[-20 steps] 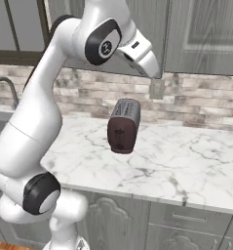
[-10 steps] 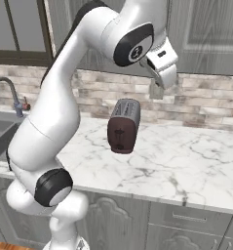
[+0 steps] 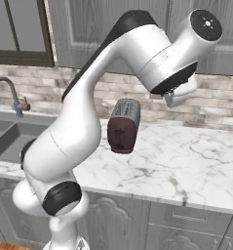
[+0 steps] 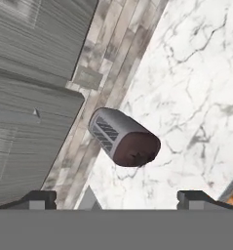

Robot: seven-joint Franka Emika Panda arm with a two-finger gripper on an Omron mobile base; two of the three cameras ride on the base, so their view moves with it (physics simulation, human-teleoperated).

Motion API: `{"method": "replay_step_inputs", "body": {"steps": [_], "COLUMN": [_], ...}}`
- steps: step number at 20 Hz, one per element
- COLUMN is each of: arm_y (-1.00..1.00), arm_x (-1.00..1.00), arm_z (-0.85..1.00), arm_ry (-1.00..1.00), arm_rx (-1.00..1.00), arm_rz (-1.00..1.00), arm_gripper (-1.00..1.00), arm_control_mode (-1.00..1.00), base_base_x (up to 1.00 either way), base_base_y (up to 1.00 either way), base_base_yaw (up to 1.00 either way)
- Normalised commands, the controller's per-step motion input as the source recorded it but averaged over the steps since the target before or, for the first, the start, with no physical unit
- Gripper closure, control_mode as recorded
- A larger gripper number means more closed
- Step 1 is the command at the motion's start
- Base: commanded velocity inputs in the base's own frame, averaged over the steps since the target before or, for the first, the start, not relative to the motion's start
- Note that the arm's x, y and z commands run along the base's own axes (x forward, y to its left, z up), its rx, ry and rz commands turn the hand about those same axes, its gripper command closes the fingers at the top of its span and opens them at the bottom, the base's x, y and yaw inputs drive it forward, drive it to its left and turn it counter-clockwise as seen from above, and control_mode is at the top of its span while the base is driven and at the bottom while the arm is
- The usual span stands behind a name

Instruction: Open the cabinet, pick the kettle from the cabinet, and place it in the sink.

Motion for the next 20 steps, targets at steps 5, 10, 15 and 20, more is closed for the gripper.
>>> {"method": "replay_step_inputs", "body": {"steps": [5,10,15,20], "arm_y": [-0.07,-0.03,-0.07,0.07], "arm_x": [0.14,0.14,0.29,0.37], "arm_z": [-0.01,-0.06,-0.05,-0.18], "arm_ry": [-0.10,-0.10,-0.04,-0.02], "arm_rx": [0.10,0.01,0.03,0.09], "arm_rz": [0.00,0.00,0.00,-0.06], "arm_gripper": [-1.00,-1.00,-1.00,-1.00], "arm_control_mode": [-1.00,-1.00,-1.00,-1.00], "base_base_x": [0.00,0.00,0.00,0.00], "base_base_y": [0.00,0.00,0.00,0.00], "base_base_yaw": [0.00,0.00,0.00,0.00]}}
